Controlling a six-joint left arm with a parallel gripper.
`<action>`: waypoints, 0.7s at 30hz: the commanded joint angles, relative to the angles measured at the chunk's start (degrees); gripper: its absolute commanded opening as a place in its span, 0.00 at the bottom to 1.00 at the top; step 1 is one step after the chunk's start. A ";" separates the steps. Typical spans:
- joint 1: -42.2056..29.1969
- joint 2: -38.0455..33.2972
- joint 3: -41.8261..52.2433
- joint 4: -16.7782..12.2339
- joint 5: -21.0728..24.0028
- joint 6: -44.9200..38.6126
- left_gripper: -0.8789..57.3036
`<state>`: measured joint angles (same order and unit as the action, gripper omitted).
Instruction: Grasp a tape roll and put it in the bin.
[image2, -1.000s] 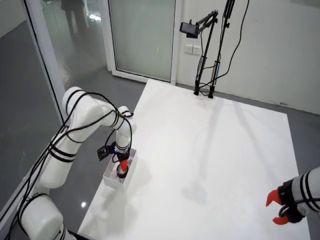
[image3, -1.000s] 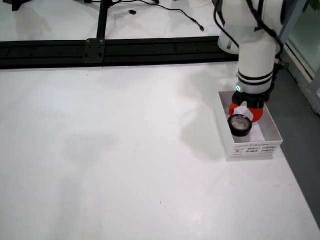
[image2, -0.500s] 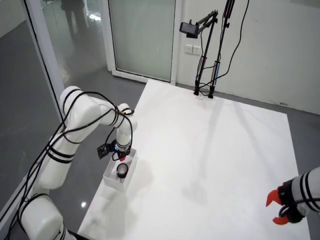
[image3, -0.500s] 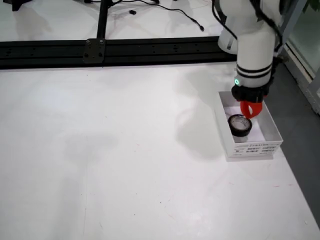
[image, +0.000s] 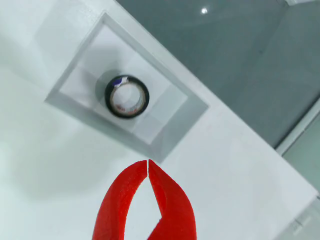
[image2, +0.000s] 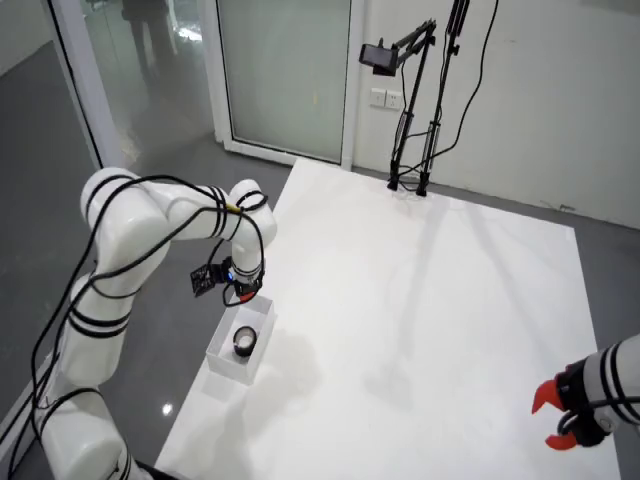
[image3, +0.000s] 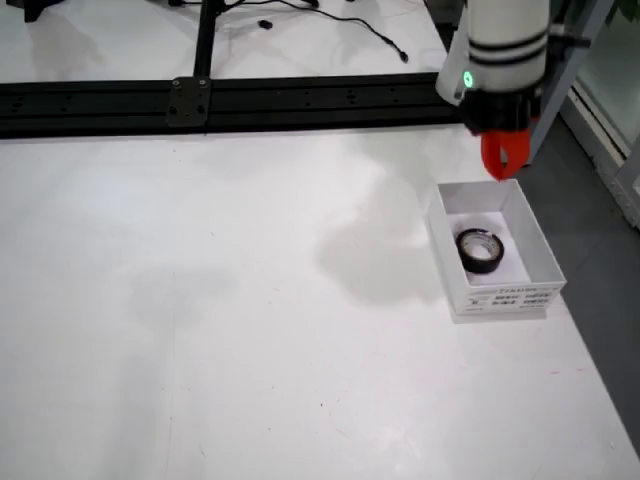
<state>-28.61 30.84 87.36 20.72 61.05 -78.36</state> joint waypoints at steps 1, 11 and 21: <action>-13.67 -19.76 0.00 0.47 10.05 0.14 0.00; -26.41 -25.48 -0.08 0.03 9.97 0.14 0.00; -37.84 -25.74 -0.08 -5.16 9.97 0.14 0.00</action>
<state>-48.50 11.43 87.32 20.76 69.36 -78.24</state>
